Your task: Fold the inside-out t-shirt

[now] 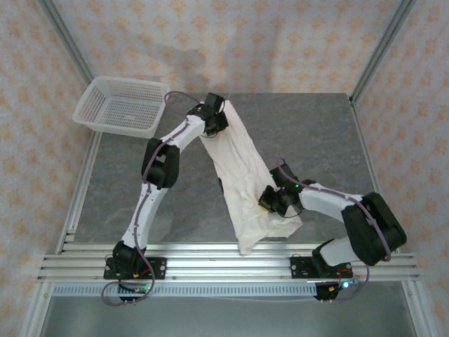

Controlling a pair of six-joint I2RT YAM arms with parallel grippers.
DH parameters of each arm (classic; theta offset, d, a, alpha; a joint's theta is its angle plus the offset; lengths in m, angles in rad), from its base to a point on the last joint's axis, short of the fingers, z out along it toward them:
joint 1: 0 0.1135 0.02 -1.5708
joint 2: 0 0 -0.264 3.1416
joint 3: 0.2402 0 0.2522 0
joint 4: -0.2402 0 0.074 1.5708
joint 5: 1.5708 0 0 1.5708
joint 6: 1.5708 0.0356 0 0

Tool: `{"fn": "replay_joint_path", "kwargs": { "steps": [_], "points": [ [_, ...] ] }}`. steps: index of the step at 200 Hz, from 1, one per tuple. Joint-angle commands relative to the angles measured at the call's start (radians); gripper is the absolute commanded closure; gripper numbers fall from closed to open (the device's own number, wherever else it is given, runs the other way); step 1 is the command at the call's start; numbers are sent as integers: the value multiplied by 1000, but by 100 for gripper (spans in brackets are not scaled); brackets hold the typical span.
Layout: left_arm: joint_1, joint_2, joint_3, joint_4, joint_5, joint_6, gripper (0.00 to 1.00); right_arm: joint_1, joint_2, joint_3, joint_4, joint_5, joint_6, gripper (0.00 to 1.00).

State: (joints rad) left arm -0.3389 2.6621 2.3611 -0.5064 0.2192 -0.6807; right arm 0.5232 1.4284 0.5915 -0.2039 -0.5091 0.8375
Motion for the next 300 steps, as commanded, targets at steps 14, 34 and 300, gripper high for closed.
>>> {"fn": "replay_joint_path", "kwargs": {
  "steps": [14, 34, 300],
  "points": [
    [36, 224, 274, 15, 84, -45, 100, 136, 204, 73, 236, 28, 186, 100],
    [55, 231, 352, 74, 141, -66, 100, 185, 290, 139, 290, 8, 221, 100],
    [-111, -1637, -1927, 247, 445, -252, 31, 95, -192, -71, 84, -85, -110, 49]
  ]
}}
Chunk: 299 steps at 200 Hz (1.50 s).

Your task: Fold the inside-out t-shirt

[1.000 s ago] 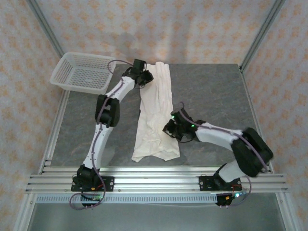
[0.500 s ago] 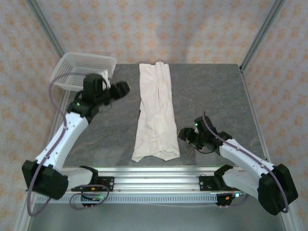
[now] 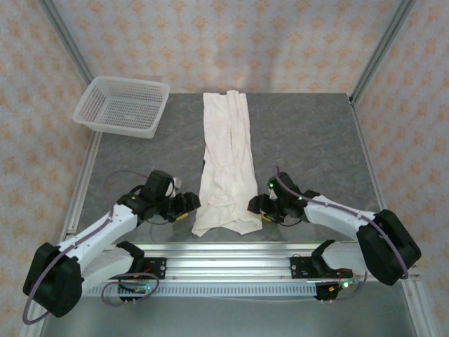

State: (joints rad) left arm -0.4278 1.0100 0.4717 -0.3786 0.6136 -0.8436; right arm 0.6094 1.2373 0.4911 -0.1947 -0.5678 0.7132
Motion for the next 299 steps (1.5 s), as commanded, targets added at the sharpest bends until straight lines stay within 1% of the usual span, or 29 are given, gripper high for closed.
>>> {"fn": "replay_joint_path", "kwargs": {
  "steps": [1, 13, 22, 34, 44, 59, 69, 98, 111, 127, 136, 143, 169, 176, 182, 196, 206, 221, 248, 275, 299],
  "points": [
    [-22, 17, -37, 121, 52, -90, 31, 9, -1, 29, 76, -28, 15, 50],
    [-40, 37, -34, 150, 73, -98, 29, 10, -3, 30, 87, -41, 29, 60],
    [-52, 53, -32, 171, 85, -103, 28, 10, -7, 27, 92, -41, 37, 63],
    [-63, 87, -29, 186, 95, -104, 27, 10, -8, 22, 96, -34, 41, 63],
    [-70, 115, -32, 204, 98, -110, 26, 10, -6, 16, 106, -31, 46, 60],
    [-76, 158, -44, 236, 96, -118, 25, 10, 1, 10, 109, -26, 51, 49],
    [-80, 180, -44, 238, 78, -113, 25, 10, 5, 10, 97, -11, 49, 47],
    [-92, 242, -24, 235, 47, -80, 26, 12, 16, 14, 80, 4, 40, 49],
    [-101, 275, -6, 254, 57, -75, 27, 12, 24, 15, 88, -2, 43, 53],
    [-118, 291, 6, 274, 40, -85, 31, 12, 31, 17, 100, -13, 47, 58],
    [-119, 280, 16, 243, 20, -71, 32, 12, 29, 18, 94, -14, 48, 58],
    [-119, 261, 28, 188, -8, -49, 32, 12, 23, 20, 86, -9, 47, 58],
    [-120, 148, 78, -74, -226, 31, 31, 12, -3, 15, 52, 25, 43, 58],
    [-119, 128, 83, -113, -271, 35, 30, 12, -5, 14, 49, 29, 42, 58],
    [-120, 120, 82, -120, -282, 35, 30, 12, -3, 14, 50, 29, 40, 58],
    [-120, 143, 77, -85, -254, 20, 29, 12, 7, 14, 53, 32, 44, 58],
    [-120, 188, 76, -29, -210, 8, 29, 12, 15, 17, 61, 25, 43, 58],
    [-125, 248, 88, 31, -182, -1, 29, 12, 24, 25, 58, 19, 43, 57],
    [-127, 297, 86, 172, -118, -45, 29, 12, 16, 30, 44, 17, 39, 57],
    [-141, 325, 80, 321, -43, -99, 40, 12, 5, 23, 37, 22, 40, 58],
    [-170, 340, 97, 362, -19, -117, 50, 12, -4, 17, 29, 32, 43, 58]
  ]
}}
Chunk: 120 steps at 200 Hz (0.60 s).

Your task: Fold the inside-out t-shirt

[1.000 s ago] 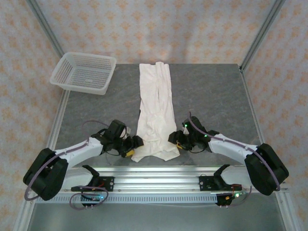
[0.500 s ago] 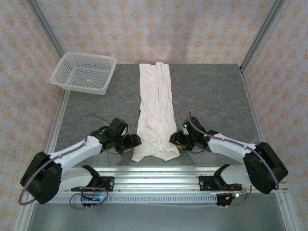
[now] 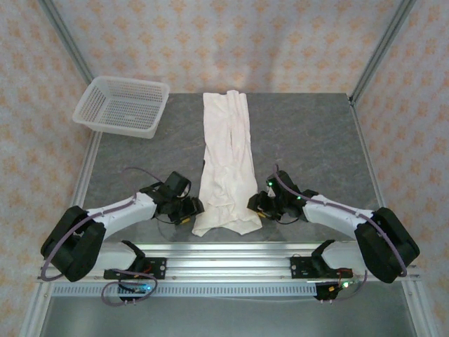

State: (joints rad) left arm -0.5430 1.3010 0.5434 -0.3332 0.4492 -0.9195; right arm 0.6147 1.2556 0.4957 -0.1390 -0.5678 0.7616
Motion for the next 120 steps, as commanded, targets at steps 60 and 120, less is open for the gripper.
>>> {"fn": "replay_joint_path", "kwargs": {
  "steps": [60, 120],
  "points": [
    [-67, 40, 25, 311, 154, -57, 54, 7, -20, 6, -34, 49, -1, 58],
    [-78, 40, 17, 270, 111, -55, 47, 7, -22, 1, -40, 64, 9, 53]
  ]
}}
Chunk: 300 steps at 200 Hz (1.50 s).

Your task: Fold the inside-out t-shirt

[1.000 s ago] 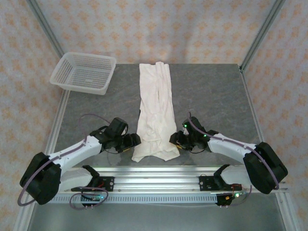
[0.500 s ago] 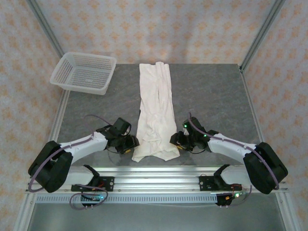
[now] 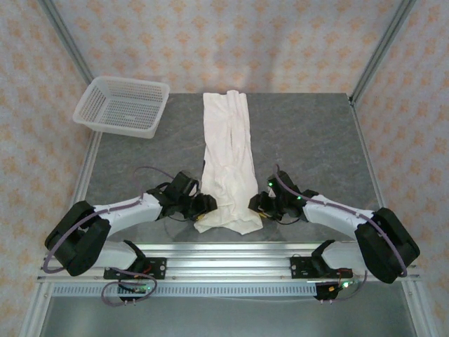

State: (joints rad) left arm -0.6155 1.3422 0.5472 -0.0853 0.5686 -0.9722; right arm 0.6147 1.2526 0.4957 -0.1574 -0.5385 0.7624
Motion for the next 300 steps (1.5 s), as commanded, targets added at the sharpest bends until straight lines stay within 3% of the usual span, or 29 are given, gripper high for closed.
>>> {"fn": "replay_joint_path", "kwargs": {
  "steps": [1, 18, 39, 60, 100, 124, 165, 220, 236, 258, 274, 300],
  "points": [
    [-6, -1, 14, 20, -12, -1, 46, 7, -19, 1, -22, 37, 8, 53],
    [-6, 0, 20, -27, -57, 6, 37, 6, -30, -3, -30, 64, 19, 46],
    [-6, 12, 14, -2, -74, -7, 34, 7, -36, -12, -11, 84, 28, 44],
    [-6, 49, 35, 26, -91, -21, 33, 7, -5, -15, 45, 44, 41, 47],
    [-7, 62, 46, 85, -233, -134, 36, 6, 10, -11, 69, 21, 45, 59],
    [-6, 61, 36, 160, -243, -166, 41, 7, -2, -15, 62, 27, 44, 60],
    [-6, 109, 53, 138, -207, -136, 53, 7, -2, -19, 56, 30, 46, 60],
    [-13, 156, 51, 75, -187, -104, 62, 7, 7, -13, 60, 30, 51, 61],
    [-13, 166, 51, 82, -189, -116, 74, 7, 1, -13, 67, 28, 52, 66],
    [-13, 156, 53, 69, -199, -120, 100, 7, -15, -22, 87, 31, 55, 81],
    [-13, 118, 49, 40, -212, -107, 100, 7, -29, -28, 87, 35, 55, 93],
    [-16, 27, 32, 1, -192, -80, 100, 7, -99, -62, 42, 78, 60, 99]
  ]
}}
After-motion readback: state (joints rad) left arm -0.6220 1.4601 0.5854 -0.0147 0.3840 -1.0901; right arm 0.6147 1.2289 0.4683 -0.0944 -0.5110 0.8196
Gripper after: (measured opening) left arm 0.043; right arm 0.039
